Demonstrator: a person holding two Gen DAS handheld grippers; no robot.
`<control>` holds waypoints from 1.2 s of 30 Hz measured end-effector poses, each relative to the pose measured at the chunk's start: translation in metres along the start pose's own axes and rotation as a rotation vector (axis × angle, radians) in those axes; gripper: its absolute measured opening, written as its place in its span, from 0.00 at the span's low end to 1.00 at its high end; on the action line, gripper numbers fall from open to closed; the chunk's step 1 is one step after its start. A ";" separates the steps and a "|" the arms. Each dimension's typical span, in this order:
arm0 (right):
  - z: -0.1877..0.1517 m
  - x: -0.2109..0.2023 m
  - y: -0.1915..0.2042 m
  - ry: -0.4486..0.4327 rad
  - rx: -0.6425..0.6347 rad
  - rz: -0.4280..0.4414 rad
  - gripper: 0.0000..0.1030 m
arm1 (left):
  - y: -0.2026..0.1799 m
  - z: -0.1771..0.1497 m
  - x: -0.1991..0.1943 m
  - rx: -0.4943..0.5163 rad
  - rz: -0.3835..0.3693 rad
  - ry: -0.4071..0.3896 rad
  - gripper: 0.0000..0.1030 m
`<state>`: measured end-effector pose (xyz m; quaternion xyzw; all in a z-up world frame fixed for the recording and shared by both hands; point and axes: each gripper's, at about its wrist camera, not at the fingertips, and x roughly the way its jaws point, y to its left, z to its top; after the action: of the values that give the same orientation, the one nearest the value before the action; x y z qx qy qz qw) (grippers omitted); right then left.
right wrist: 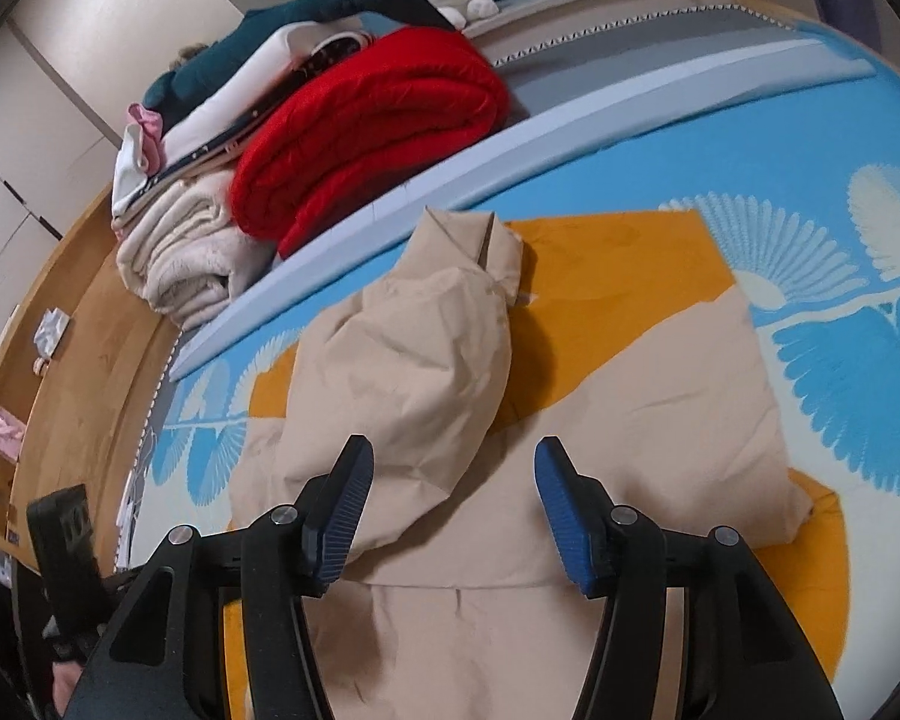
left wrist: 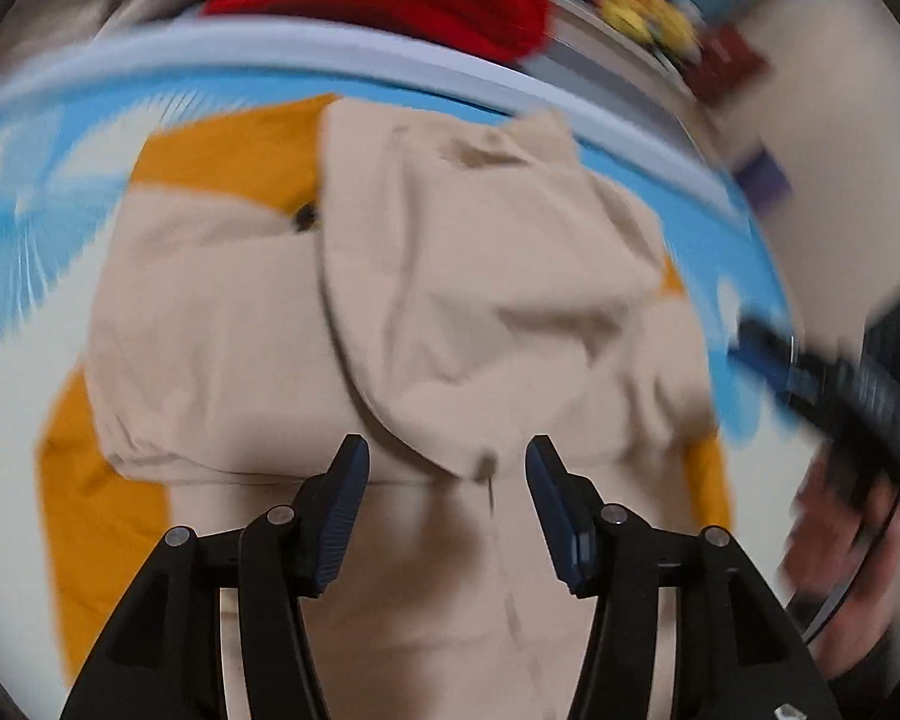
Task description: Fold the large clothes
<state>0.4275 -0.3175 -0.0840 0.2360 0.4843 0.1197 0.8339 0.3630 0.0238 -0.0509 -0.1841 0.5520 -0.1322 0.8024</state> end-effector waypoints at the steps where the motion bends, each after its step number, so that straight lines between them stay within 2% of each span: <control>1: -0.001 0.006 0.000 0.012 0.006 0.007 0.56 | 0.004 0.003 0.005 -0.042 -0.011 0.000 0.49; 3: -0.002 0.020 -0.002 0.036 0.014 0.014 0.56 | 0.016 0.006 0.019 -0.147 -0.008 0.018 0.47; 5: -0.001 0.031 -0.002 0.049 0.014 0.007 0.56 | 0.020 0.008 0.028 -0.202 -0.056 0.027 0.44; 7: 0.001 0.045 -0.005 0.063 0.029 0.000 0.56 | 0.025 0.005 0.036 -0.255 -0.068 0.032 0.20; 8: 0.001 0.050 -0.008 0.069 0.044 0.003 0.56 | 0.027 0.004 0.037 -0.277 -0.075 0.026 0.17; 9: 0.001 0.055 -0.009 0.074 0.061 0.013 0.56 | 0.027 0.005 0.036 -0.283 -0.086 0.009 0.06; 10: 0.001 0.059 -0.010 0.080 0.073 0.021 0.56 | 0.025 0.003 0.032 -0.277 -0.079 -0.003 0.05; 14: 0.001 0.072 -0.012 0.087 0.109 0.081 0.56 | 0.000 0.003 0.024 -0.169 -0.099 0.010 0.03; 17: 0.002 0.083 -0.013 0.090 0.118 0.115 0.56 | -0.011 0.003 0.032 -0.092 -0.042 0.065 0.03; 19: 0.004 0.089 -0.016 0.093 0.139 0.125 0.56 | -0.009 0.002 0.036 -0.080 -0.010 0.083 0.03; 21: 0.005 0.094 -0.022 0.089 0.155 0.115 0.56 | 0.000 0.003 0.037 -0.106 -0.015 0.087 0.03; 22: 0.005 0.097 -0.024 0.090 0.156 0.114 0.47 | 0.005 0.006 0.036 -0.123 -0.017 0.085 0.04; 23: 0.005 0.096 -0.025 0.075 0.154 0.107 0.10 | 0.009 0.008 0.033 -0.137 -0.026 0.076 0.04; 24: 0.005 0.094 -0.025 0.058 0.156 0.106 0.01 | 0.011 0.009 0.031 -0.144 -0.033 0.067 0.04; 26: 0.004 0.081 -0.023 0.011 0.178 0.149 0.01 | 0.010 0.012 0.032 -0.148 -0.061 0.062 0.04; 28: 0.002 0.063 -0.016 -0.043 0.190 0.145 0.01 | 0.009 0.010 0.034 -0.130 -0.063 0.074 0.06; 31: -0.010 0.041 -0.010 -0.073 0.246 0.070 0.01 | 0.010 0.006 0.047 -0.095 0.010 0.127 0.06; 34: -0.045 0.054 -0.018 0.060 0.324 -0.084 0.01 | 0.016 0.000 0.067 -0.107 0.112 0.196 0.08; 36: -0.058 0.078 -0.032 0.169 0.365 -0.129 0.03 | 0.020 -0.001 0.074 -0.105 0.176 0.213 0.11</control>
<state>0.4153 -0.2953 -0.1830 0.3407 0.5801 -0.0043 0.7398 0.3886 0.0107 -0.1222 -0.1615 0.6543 -0.0510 0.7370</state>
